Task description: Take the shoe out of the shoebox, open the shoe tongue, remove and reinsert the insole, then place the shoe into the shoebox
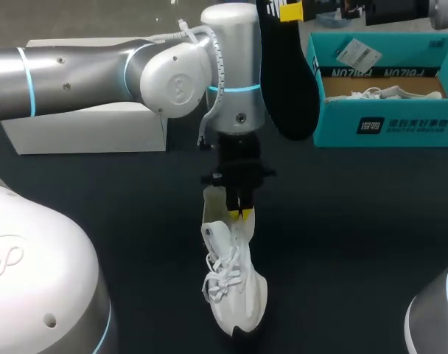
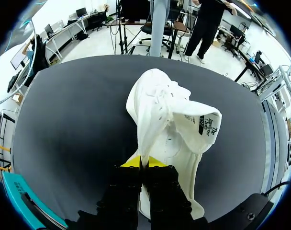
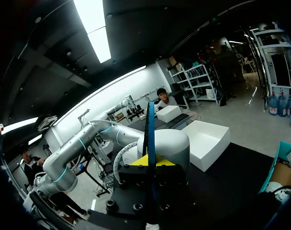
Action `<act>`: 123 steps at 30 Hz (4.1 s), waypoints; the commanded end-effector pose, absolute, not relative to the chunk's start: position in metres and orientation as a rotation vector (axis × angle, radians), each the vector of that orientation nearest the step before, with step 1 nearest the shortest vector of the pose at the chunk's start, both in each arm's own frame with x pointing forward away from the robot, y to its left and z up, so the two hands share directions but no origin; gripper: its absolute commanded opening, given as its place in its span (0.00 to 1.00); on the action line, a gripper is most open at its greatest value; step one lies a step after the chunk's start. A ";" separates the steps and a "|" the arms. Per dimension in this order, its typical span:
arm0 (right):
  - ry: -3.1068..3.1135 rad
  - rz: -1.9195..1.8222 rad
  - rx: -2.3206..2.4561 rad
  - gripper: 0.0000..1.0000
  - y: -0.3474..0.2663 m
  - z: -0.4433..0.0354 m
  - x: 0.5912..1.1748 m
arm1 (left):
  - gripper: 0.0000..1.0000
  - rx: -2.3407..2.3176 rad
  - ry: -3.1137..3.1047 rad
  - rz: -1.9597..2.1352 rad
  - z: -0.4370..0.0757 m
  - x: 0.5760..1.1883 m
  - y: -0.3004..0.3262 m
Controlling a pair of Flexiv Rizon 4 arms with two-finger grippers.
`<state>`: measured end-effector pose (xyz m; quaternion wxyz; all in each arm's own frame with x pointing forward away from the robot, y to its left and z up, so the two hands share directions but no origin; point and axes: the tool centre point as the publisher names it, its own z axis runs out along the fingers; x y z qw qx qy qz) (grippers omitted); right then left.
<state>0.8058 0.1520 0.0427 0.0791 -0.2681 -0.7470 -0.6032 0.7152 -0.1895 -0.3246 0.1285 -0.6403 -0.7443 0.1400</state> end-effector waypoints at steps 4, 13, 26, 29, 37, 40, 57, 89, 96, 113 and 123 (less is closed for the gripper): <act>-2.243 -1.817 -0.831 0.00 0.145 0.045 0.800 | 0.00 -1.862 -2.157 0.411 -0.324 0.717 -0.186; -2.264 -1.818 -0.874 0.00 0.130 0.050 0.790 | 0.00 -1.879 -2.143 0.409 -0.323 0.712 -0.193; -2.264 -1.825 -0.901 0.00 0.122 0.051 0.785 | 0.00 -1.897 -2.130 0.377 -0.329 0.711 -0.201; -2.264 -1.825 -0.901 0.00 0.122 0.051 0.785 | 0.00 -1.899 -2.129 0.358 -0.335 0.710 -0.202; -2.264 -1.825 -0.901 0.00 0.122 0.051 0.785 | 0.00 -1.899 -2.122 0.339 -0.346 0.706 -0.206; -2.264 -1.825 -0.901 0.00 0.122 0.051 0.785 | 0.00 -1.898 -2.132 0.340 -0.348 0.706 -0.206; -2.264 -1.825 -0.901 0.00 0.122 0.051 0.785 | 0.44 -1.876 -2.162 0.369 -0.358 0.710 -0.204; -2.264 -1.825 -0.901 0.00 0.122 0.051 0.785 | 1.00 -1.066 -2.821 1.900 -0.257 0.753 -0.139; -2.264 -1.825 -0.901 0.00 0.122 0.051 0.785 | 1.00 -0.930 -2.877 2.049 -0.245 0.747 -0.129; -2.264 -1.825 -0.901 0.00 0.122 0.051 0.785 | 1.00 -0.750 -2.918 2.287 -0.214 0.724 -0.113; -2.264 -1.825 -0.901 0.00 0.122 0.051 0.785 | 1.00 -0.749 -2.917 2.289 -0.212 0.723 -0.113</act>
